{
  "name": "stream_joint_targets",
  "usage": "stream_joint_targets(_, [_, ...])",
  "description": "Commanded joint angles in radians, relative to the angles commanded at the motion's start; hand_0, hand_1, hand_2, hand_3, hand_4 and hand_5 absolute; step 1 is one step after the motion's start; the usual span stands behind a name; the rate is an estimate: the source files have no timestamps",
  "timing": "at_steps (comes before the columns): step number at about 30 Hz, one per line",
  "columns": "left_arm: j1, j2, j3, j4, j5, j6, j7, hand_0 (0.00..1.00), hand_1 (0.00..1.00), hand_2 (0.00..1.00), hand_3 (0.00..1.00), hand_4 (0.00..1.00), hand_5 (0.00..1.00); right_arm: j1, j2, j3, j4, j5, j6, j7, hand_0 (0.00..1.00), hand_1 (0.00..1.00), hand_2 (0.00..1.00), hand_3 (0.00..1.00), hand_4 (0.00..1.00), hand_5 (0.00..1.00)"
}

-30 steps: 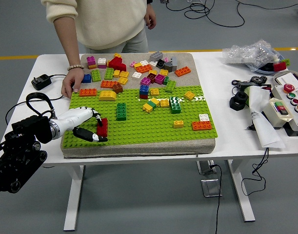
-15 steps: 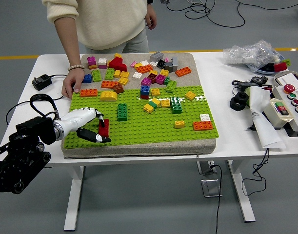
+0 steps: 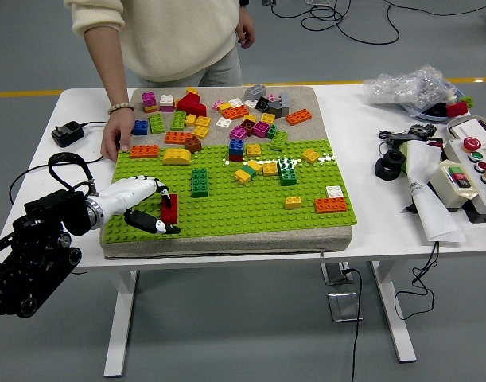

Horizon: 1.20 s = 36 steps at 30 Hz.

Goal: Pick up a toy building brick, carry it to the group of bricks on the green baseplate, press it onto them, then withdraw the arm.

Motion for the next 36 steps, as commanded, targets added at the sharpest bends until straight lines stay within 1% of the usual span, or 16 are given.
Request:
stream_joint_targets(2, [0.003, 0.01, -0.021, -0.041, -0.007, -0.008, 0.003, 0.998, 0.998, 0.897, 0.635, 0.994, 0.603, -0.001, 0.0, 0.002, 0.0, -0.003, 0.001, -0.002, 0.777, 0.705, 0.75, 0.767, 0.998, 0.778])
stream_joint_targets(3, [0.004, 0.013, -0.029, -0.057, -0.009, -0.011, 0.005, 0.998, 0.998, 0.854, 0.64, 0.993, 0.599, -0.001, 0.0, 0.003, 0.0, -0.004, 0.001, -0.002, 0.777, 0.706, 0.749, 0.767, 0.998, 0.777])
stream_joint_targets(7, [-0.001, 0.026, -0.059, -0.108, -0.015, -0.021, 0.01, 0.998, 0.998, 0.854, 0.64, 0.993, 0.599, 0.0, 0.0, 0.003, 0.0, -0.006, 0.001, -0.002, 0.777, 0.706, 0.749, 0.767, 0.998, 0.777])
stream_joint_targets(8, [-0.004, 0.027, -0.065, -0.113, -0.018, -0.021, 0.01, 0.998, 0.998, 0.854, 0.64, 0.993, 0.599, 0.0, 0.001, 0.003, 0.0, -0.006, 0.001, -0.002, 0.777, 0.706, 0.749, 0.767, 0.998, 0.777])
stream_joint_targets(9, [-0.008, 0.028, -0.07, -0.116, -0.021, -0.021, 0.01, 0.998, 0.994, 0.838, 0.681, 0.998, 0.601, 0.0, 0.001, 0.003, 0.0, -0.007, 0.001, -0.002, 0.777, 0.706, 0.749, 0.767, 0.998, 0.777])
stream_joint_targets(14, [-0.026, 0.027, -0.083, -0.108, -0.027, -0.019, 0.01, 0.998, 0.994, 0.838, 0.681, 0.998, 0.601, 0.002, 0.0, 0.002, 0.0, -0.006, 0.001, -0.002, 0.777, 0.706, 0.749, 0.767, 0.998, 0.777])
stream_joint_targets(15, [-0.038, 0.022, -0.087, -0.097, -0.032, -0.01, 0.005, 0.998, 0.976, 0.821, 0.787, 0.998, 0.602, 0.002, 0.0, 0.001, 0.0, -0.006, 0.002, -0.003, 0.777, 0.705, 0.75, 0.767, 0.998, 0.777])
stream_joint_targets(18, [-0.055, 0.016, -0.086, -0.078, -0.037, 0.009, -0.004, 0.998, 0.976, 0.821, 0.787, 0.998, 0.602, 0.003, 0.0, 0.0, 0.0, -0.007, 0.002, -0.004, 0.777, 0.705, 0.75, 0.767, 0.998, 0.777])
stream_joint_targets(20, [-0.075, 0.008, -0.081, -0.053, -0.037, 0.03, -0.02, 0.998, 0.976, 0.821, 0.787, 0.998, 0.602, 0.004, -0.001, -0.001, 0.0, -0.007, 0.002, -0.004, 0.777, 0.705, 0.75, 0.767, 0.998, 0.777])
stream_joint_targets(21, [-0.082, 0.005, -0.077, -0.043, -0.034, 0.037, -0.025, 0.998, 0.905, 0.766, 0.88, 0.998, 0.404, 0.005, -0.001, -0.002, 0.0, -0.008, 0.002, -0.004, 0.777, 0.705, 0.75, 0.767, 0.998, 0.777])
stream_joint_targets(26, [-0.117, -0.011, -0.055, -0.002, -0.008, 0.062, -0.05, 0.998, 0.905, 0.766, 0.88, 0.998, 0.404, 0.006, -0.001, -0.004, 0.0, -0.009, 0.003, -0.005, 0.777, 0.705, 0.75, 0.767, 0.998, 0.777])
stream_joint_targets(27, [-0.127, -0.016, -0.048, 0.01, 0.001, 0.064, -0.055, 0.945, 0.872, 0.759, 0.915, 0.998, 0.294, 0.007, 0.0, -0.004, 0.0, -0.01, 0.003, -0.005, 0.777, 0.706, 0.749, 0.767, 0.998, 0.777])
stream_joint_targets(31, [-0.152, -0.025, -0.029, 0.036, 0.026, 0.06, -0.061, 0.945, 0.872, 0.759, 0.915, 0.998, 0.294, 0.008, -0.001, -0.005, 0.0, -0.012, 0.004, -0.005, 0.777, 0.706, 0.749, 0.767, 0.998, 0.777])
stream_joint_targets(32, [-0.17, -0.032, -0.014, 0.055, 0.045, 0.05, -0.063, 0.945, 0.872, 0.759, 0.915, 0.998, 0.294, 0.01, -0.001, -0.005, 0.0, -0.014, 0.004, -0.005, 0.777, 0.706, 0.749, 0.767, 0.998, 0.777])
stream_joint_targets(33, [-0.176, -0.035, -0.009, 0.062, 0.051, 0.047, -0.063, 0.922, 0.883, 0.78, 0.968, 0.998, 0.213, 0.01, -0.001, -0.006, 0.0, -0.015, 0.004, -0.005, 0.777, 0.705, 0.749, 0.767, 0.998, 0.777])
stream_joint_targets(36, [-0.201, -0.046, 0.009, 0.095, 0.068, 0.044, -0.067, 0.922, 0.883, 0.78, 0.968, 0.998, 0.213, 0.011, -0.002, -0.007, 0.0, -0.016, 0.005, -0.005, 0.777, 0.705, 0.749, 0.767, 0.998, 0.777])
